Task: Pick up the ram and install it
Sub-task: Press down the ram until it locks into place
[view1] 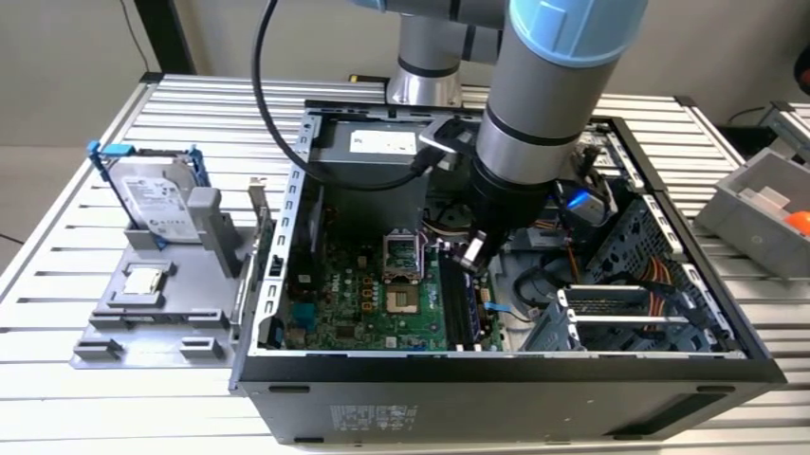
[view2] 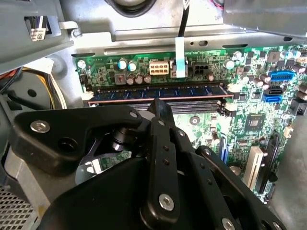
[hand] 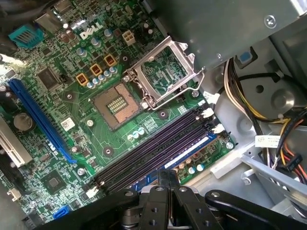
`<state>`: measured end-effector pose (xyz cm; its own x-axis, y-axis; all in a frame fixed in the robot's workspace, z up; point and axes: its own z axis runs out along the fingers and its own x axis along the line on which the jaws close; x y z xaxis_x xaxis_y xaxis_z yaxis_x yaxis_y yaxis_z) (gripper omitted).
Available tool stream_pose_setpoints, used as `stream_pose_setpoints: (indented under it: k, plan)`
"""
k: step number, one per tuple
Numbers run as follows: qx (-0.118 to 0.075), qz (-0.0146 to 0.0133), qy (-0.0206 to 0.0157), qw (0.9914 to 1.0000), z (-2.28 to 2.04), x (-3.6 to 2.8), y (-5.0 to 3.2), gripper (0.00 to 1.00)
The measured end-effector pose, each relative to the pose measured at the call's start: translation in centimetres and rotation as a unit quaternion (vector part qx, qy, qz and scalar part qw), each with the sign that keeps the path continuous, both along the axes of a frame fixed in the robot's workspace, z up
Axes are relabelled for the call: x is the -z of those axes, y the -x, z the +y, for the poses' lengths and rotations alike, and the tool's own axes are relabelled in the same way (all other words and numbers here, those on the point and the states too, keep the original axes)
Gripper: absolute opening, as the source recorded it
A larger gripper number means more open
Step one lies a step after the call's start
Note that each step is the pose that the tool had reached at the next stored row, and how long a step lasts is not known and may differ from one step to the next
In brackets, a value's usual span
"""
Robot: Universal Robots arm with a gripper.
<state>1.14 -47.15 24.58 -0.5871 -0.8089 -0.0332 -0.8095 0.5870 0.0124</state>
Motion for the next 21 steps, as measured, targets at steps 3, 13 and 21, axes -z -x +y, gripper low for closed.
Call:
stream_pose_setpoints:
  k: [3, 13, 21]
  plan:
    - [-0.003, 0.0002, 0.0001, 0.99999, 0.0, 0.0, -0.04, 0.0]
    - [-0.031, 0.0003, 0.0001, 0.99953, 0.0, 0.0, -0.18, 0.0]
    - [-0.075, 0.0003, 0.0001, 0.9972, 0.0, 0.0, -0.18, 0.0]
